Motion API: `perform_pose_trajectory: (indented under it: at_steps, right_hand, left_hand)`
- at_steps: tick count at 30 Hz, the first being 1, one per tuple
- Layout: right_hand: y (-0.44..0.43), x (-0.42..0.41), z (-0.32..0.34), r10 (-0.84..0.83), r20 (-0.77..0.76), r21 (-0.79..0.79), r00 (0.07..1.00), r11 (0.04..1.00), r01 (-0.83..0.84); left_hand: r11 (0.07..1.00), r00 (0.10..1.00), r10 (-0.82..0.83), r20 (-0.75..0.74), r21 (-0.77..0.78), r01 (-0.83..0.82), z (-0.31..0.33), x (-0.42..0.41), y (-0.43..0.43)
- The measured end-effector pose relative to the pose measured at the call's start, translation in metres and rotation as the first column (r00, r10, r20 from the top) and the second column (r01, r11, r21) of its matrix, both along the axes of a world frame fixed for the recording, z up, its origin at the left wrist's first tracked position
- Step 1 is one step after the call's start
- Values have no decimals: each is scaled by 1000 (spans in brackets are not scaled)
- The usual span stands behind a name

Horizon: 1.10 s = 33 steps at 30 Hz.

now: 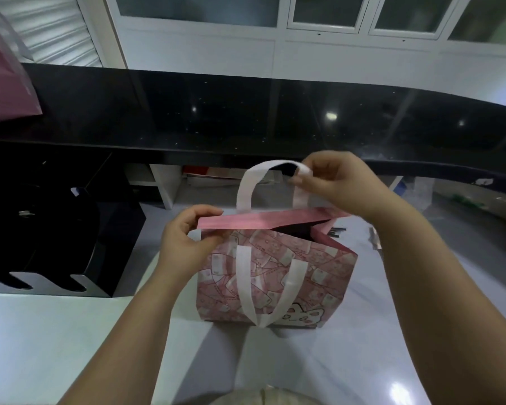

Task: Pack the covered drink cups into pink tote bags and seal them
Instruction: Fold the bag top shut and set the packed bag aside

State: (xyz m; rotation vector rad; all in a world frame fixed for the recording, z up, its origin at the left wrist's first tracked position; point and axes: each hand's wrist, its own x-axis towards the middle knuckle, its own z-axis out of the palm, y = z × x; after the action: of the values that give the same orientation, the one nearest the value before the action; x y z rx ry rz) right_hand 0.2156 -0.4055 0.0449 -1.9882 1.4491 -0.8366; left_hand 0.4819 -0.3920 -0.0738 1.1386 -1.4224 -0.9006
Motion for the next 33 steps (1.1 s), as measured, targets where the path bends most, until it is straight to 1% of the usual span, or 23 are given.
perform_pose_trajectory:
  at_steps: [2,3,4,6,7,10,12,15,16,17,19,20,22,26,30,33]
  right_hand:
    - [-16,-2,-4,-131,119,87,984,989,121]
    - [-23,-4,-6,-197,147,135,969,975,178]
    - [-28,-8,-9,-250,144,164,957,960,226]
    - [-27,-20,-15,-299,150,144,942,949,279]
    - [-22,-27,-17,-288,209,128,934,955,266]
    - [13,-47,-34,-171,437,114,883,984,134]
    - [39,-54,-60,-158,526,122,836,987,110]
    - [69,-58,-101,-163,657,157,736,985,77]
    - [75,-58,-110,-146,675,177,723,984,34]
    - [78,-60,-116,-115,669,194,735,981,-23]
    - [80,-62,-121,-51,617,212,785,972,-104]
    - [80,-62,-121,-37,593,216,804,970,-115]
    - [78,-58,-119,-90,584,215,807,976,-47]
    - [72,-35,-119,-254,667,155,701,967,203]
    - [67,-8,-129,-391,679,85,621,882,463]
    - [64,-1,-135,-414,708,56,571,840,540]
  left_hand:
    - [1000,1000,-15,4,-6,15,-1,2,0]
    - [1000,1000,-17,11,-13,17,-1,2,0]
    - [1000,1000,-17,12,-17,17,-1,3,0]
    - [1000,1000,-16,0,-12,16,-1,4,-1]
    - [1000,1000,-12,2,-14,12,-1,4,-1]
    - [1000,1000,-7,18,-6,7,-3,5,-1]
    - [1000,1000,-7,19,2,7,-5,5,-1]
    - [1000,1000,-7,6,2,7,-6,6,0]
    - [1000,1000,-10,0,1,10,-7,6,0]
    - [1000,1000,-15,-3,1,15,-7,7,0]
    - [1000,1000,-18,0,0,18,-7,7,1]
    - [1000,1000,-17,6,-1,17,-7,7,1]
    - [1000,1000,-11,9,-3,11,-7,7,1]
    - [1000,1000,0,-10,9,0,-6,7,2]
    - [1000,1000,-4,-15,26,5,-4,7,1]
    - [998,998,-38,-59,43,41,-2,9,2]
